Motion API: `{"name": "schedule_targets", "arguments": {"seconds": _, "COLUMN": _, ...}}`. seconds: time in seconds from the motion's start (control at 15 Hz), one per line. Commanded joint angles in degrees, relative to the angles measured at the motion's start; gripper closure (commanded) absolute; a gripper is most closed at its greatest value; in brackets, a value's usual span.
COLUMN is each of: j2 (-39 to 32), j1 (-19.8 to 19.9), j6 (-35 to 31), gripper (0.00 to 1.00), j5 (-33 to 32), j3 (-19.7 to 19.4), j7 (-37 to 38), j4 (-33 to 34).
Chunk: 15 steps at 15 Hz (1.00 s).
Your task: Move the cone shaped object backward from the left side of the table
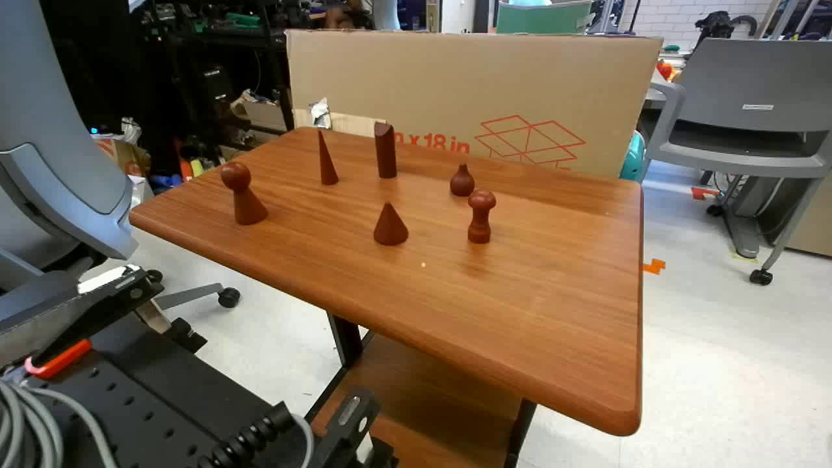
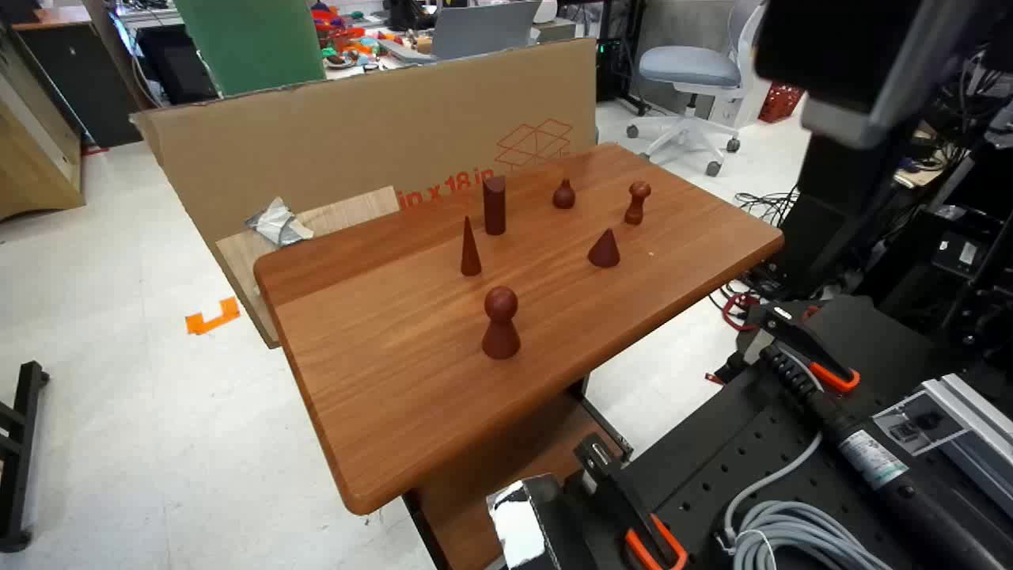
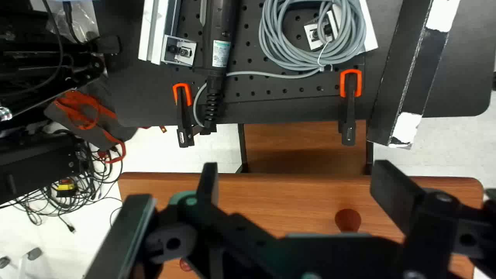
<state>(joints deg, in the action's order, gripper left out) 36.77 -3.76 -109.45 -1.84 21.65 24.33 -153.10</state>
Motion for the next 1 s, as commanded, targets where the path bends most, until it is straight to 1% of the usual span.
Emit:
{"name": "schedule_targets", "arguments": {"seconds": 0.0, "j2": -0.36, "j1": -1.45, "j6": 0.11, "gripper": 0.00, "j5": -0.85, "j3": -1.34, "j7": 0.79, "j4": 0.08}}
{"name": "schedule_targets", "arguments": {"seconds": 0.33, "j2": -0.36, "j1": -1.45, "j6": 0.10, "gripper": 0.00, "j5": -0.85, "j3": -1.34, "j7": 0.79, "j4": 0.08}}
{"name": "schedule_targets", "arguments": {"seconds": 0.47, "j2": -3.20, "j1": 0.51, "j6": 0.79, "gripper": 0.00, "j5": 0.66, "j3": -3.15, "j7": 2.13, "j4": 3.79}}
{"name": "schedule_targets", "arguments": {"seconds": 0.67, "j2": -6.74, "j1": 2.14, "j6": -3.42, "gripper": 0.00, "j5": 0.35, "j3": -4.90, "j7": 4.06, "j4": 9.19}}
{"name": "schedule_targets", "arguments": {"seconds": 0.93, "j2": -14.19, "j1": 2.66, "j6": -11.17, "gripper": 0.00, "j5": -1.73, "j3": -5.74, "j7": 2.52, "j4": 15.98}}
